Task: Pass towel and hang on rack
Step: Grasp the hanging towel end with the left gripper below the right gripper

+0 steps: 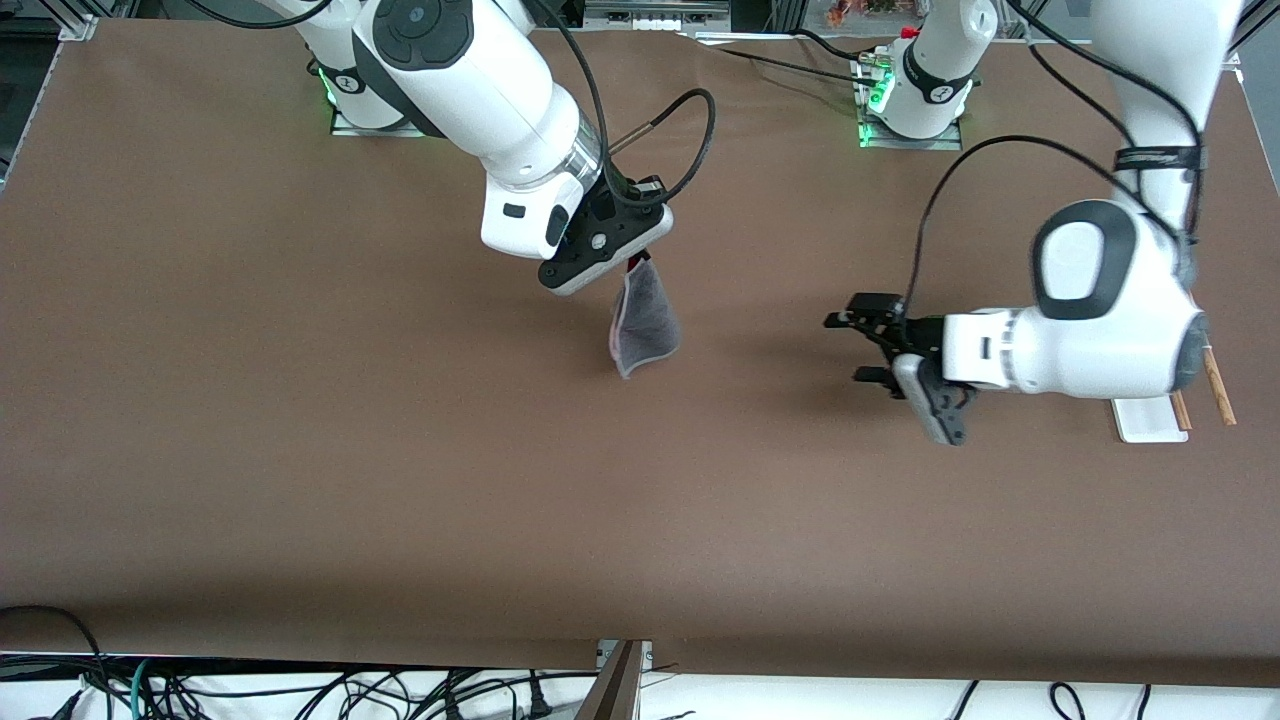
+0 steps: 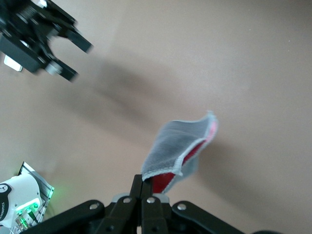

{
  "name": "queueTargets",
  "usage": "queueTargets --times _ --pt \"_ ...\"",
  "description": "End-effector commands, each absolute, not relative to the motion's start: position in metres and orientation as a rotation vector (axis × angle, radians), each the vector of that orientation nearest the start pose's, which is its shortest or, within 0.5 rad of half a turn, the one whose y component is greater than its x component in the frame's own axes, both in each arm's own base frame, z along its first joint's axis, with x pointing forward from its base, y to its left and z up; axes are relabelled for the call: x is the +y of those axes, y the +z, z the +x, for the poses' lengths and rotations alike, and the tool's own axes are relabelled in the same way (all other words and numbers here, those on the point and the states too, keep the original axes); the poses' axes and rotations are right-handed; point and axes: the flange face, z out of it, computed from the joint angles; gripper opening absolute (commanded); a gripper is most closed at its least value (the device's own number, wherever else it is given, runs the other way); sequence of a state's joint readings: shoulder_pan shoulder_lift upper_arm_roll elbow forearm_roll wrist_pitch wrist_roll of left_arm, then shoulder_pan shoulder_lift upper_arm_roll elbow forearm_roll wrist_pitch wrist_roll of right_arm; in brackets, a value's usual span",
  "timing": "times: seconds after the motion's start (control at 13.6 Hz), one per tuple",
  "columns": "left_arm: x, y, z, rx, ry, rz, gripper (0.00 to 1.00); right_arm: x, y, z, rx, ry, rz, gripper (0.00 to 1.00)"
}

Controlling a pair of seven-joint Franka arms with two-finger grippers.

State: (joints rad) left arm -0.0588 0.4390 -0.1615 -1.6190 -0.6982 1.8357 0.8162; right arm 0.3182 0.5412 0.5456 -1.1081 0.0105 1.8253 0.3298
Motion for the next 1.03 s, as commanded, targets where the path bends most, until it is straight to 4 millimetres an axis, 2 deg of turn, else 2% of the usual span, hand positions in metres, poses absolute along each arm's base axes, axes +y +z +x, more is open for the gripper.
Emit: queueTargets --times 0.0,0.15,0.37,0.44,0.66,0.96 --pt "-0.206 0.363 0.616 -1.032 0.131 2.128 1.00 0.467 0.571 0.542 -0.582 -0.091 -2.709 0.00" --pt "-0.226 0.346 0.600 -1.087 0.166 2.049 1.00 0.468 0.572 0.541 -0.586 -0.091 -2.706 0.00" --pt "-0.236 0.321 0.588 -1.170 0.286 1.976 1.00 0.468 0.574 0.541 -0.585 -0.099 -2.704 0.00" --pt "-0.253 0.318 0.579 -1.173 0.318 1.957 1.00 0.467 0.576 0.540 -0.585 -0.102 -2.702 0.00" --pt "-0.285 0.308 0.562 -1.205 0.383 1.992 1.00 0.467 0.579 0.540 -0.585 -0.113 -2.697 0.00" --pt "-0.291 0.289 0.550 -1.270 0.425 1.980 1.00 0.468 0.582 0.542 -0.579 -0.141 -2.683 0.00"
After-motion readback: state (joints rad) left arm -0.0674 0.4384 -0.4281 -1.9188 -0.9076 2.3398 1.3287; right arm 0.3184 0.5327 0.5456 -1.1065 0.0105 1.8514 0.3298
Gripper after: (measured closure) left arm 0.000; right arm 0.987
